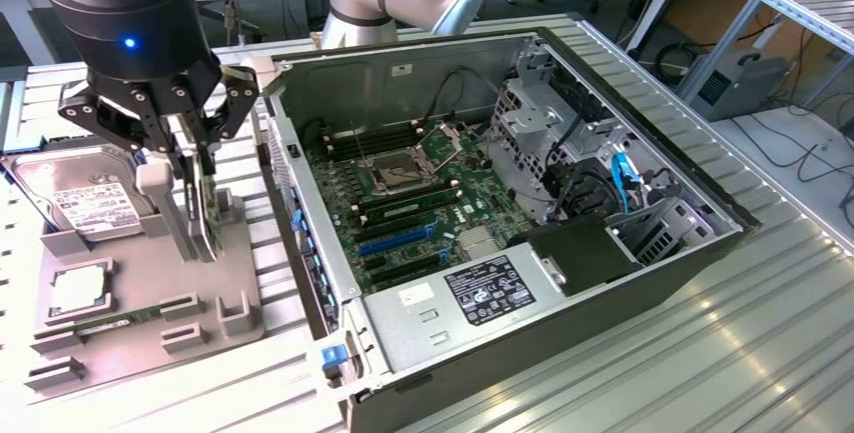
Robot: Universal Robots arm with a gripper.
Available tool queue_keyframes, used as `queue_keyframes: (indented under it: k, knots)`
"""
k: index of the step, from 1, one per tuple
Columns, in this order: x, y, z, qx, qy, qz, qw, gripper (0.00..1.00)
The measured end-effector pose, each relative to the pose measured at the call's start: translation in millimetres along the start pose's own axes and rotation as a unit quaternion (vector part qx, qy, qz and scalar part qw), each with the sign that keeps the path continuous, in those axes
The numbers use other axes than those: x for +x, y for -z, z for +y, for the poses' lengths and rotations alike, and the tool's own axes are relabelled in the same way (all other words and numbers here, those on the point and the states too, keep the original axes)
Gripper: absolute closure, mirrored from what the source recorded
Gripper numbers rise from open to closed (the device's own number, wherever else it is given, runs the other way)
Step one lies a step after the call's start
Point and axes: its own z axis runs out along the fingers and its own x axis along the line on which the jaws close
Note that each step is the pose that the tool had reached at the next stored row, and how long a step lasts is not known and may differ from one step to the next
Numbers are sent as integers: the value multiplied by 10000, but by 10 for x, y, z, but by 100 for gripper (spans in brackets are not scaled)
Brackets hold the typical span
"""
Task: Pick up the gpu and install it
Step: 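Pick up the gpu and move the gpu toward the slot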
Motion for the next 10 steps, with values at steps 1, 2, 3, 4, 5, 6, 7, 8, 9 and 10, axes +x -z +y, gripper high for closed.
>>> queue_keyframes:
  k: [1,2,3,4,5,6,7,8,9,10]
  knots:
    - [0,3,0,0,0,0,10000,73]
    - [0,6,0,0,0,0,10000,73]
    - [0,9,0,0,0,0,10000,73]
    - [0,11,1,0,0,0,10000,73]
    - [0,14,1,0,0,0,10000,73]
    - [0,16,1,0,0,0,10000,73]
    - [0,19,1,0,0,0,10000,73]
    - [-1,22,1,0,0,0,10000,73]
    - [-1,25,1,0,0,0,10000,73]
    - [-1,27,1,0,0,0,10000,73]
